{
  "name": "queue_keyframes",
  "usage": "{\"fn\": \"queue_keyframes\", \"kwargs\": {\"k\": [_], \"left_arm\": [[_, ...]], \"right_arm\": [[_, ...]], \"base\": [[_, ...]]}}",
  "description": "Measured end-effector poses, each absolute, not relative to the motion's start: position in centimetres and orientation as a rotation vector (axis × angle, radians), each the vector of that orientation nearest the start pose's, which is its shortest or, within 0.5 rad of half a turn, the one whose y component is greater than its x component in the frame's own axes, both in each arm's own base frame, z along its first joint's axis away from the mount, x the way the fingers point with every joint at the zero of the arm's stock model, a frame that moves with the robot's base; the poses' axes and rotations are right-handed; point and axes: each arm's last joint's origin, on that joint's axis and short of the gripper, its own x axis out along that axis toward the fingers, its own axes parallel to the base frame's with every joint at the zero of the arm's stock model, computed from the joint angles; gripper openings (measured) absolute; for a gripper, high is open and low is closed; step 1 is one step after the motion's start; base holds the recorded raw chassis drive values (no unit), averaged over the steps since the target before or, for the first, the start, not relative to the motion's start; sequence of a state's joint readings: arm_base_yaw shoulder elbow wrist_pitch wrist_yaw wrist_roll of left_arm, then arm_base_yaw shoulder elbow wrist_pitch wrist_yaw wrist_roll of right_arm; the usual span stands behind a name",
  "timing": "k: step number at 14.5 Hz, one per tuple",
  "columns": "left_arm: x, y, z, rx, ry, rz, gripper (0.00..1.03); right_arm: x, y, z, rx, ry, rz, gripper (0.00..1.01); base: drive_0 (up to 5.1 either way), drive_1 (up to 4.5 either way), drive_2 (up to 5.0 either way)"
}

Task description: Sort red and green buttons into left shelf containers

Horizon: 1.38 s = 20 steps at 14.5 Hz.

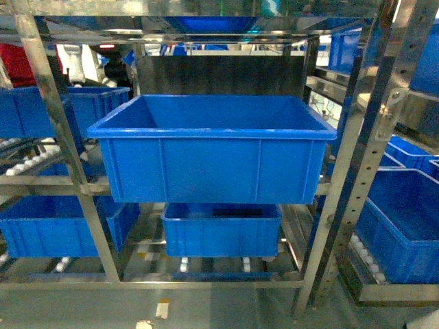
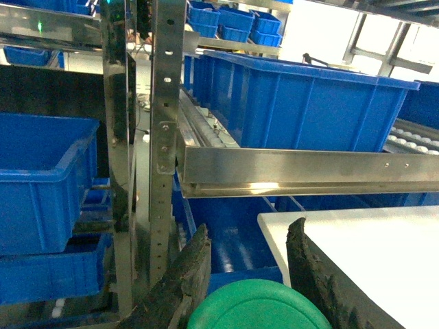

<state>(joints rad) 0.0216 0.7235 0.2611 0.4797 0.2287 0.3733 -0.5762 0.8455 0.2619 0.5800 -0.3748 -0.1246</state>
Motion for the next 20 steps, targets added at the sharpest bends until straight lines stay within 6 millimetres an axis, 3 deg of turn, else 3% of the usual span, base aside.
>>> {"fn": "queue_keyframes", "kwargs": {"k": [20], "left_arm": [[16.42, -0.30, 22.30, 0.373, -0.050, -0.203, 0.29]], "right_arm": [[15.45, -8.80, 21.44, -0.117, 0.026, -0.204, 0.30]], "base": [[0.1, 4.38, -4.1]]}}
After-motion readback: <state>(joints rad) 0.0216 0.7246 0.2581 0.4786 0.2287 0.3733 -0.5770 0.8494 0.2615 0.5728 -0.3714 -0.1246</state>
